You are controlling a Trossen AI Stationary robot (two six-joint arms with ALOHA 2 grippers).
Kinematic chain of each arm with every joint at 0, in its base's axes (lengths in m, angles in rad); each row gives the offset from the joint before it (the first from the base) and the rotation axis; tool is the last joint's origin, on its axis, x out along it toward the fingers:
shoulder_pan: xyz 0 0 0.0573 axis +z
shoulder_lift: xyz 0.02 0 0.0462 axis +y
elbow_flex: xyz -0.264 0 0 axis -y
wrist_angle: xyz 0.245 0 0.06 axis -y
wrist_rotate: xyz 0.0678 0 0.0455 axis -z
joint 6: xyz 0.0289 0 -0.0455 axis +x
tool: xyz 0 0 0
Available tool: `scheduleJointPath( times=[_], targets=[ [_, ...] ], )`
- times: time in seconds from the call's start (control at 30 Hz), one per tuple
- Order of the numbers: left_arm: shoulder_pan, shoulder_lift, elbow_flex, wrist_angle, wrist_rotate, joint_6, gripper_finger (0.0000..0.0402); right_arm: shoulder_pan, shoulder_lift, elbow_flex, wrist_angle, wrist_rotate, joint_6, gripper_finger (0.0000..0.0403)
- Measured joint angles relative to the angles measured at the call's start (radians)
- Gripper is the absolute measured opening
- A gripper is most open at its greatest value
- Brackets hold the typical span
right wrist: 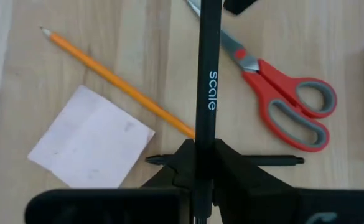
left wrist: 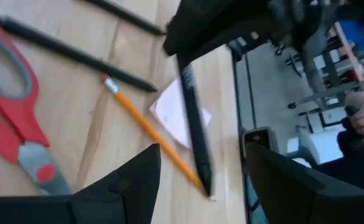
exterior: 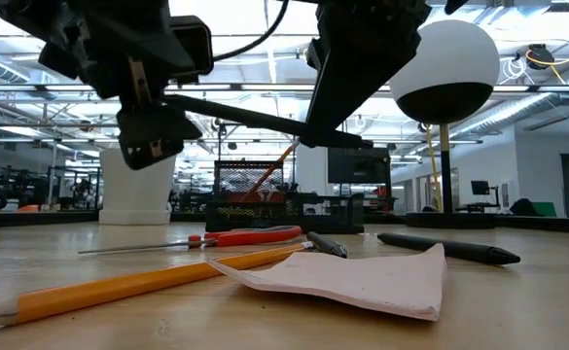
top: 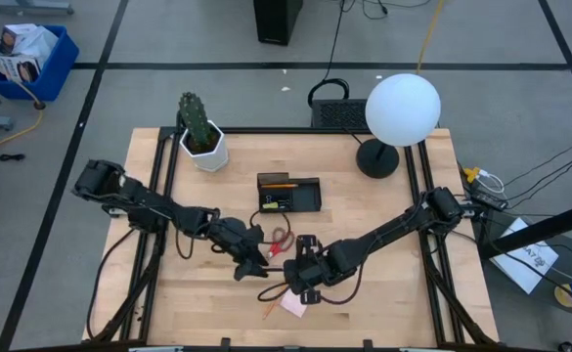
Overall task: Pick and place office supplies into organizer
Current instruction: Put the middle black pen into the top left of the desk organizer
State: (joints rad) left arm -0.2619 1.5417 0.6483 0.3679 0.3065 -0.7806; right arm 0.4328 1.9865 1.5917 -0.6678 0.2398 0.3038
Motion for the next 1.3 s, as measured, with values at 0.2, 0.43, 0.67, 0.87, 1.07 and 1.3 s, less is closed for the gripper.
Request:
scheduleJointPath(
  times=[0.2, 0.43, 0.67, 0.87, 1.07, 1.3],
  targets=[
    [-0.008, 0.085, -0.001, 0.068, -0.019, -0.032, 0.0241, 0.001, 0.0, 0.0, 0.009, 0.0, -0.003, 0.0024],
    [-0.007, 0.104, -0.001, 0.097, -0.024, -0.034, 0.023, 0.0, 0.0, 0.0, 0.002, -0.006, -0.01, 0.0024],
    [-0.007, 0.104, -0.001, 0.162, -0.002, -0.045, 0.0167, 0.001, 0.0, 0.0, 0.002, -0.008, -0.01, 0.0024],
    [-0.008, 0.104, -0.001, 0.166, 0.008, -0.04, 0.0126, 0.001, 0.0, 0.0, 0.005, -0.008, -0.013, 0.0024],
    [-0.009, 0.104, -0.001, 0.159, 0.008, -0.033, 0.0092, 0.001, 0.0, 0.0, 0.013, -0.008, -0.018, 0.0025],
    [-0.008, 0.105, -0.003, 0.15, 0.007, -0.001, 0.0039, 0.001, 0.007, 0.0, 0.014, -0.02, -0.013, 0.0025]
  ],
)
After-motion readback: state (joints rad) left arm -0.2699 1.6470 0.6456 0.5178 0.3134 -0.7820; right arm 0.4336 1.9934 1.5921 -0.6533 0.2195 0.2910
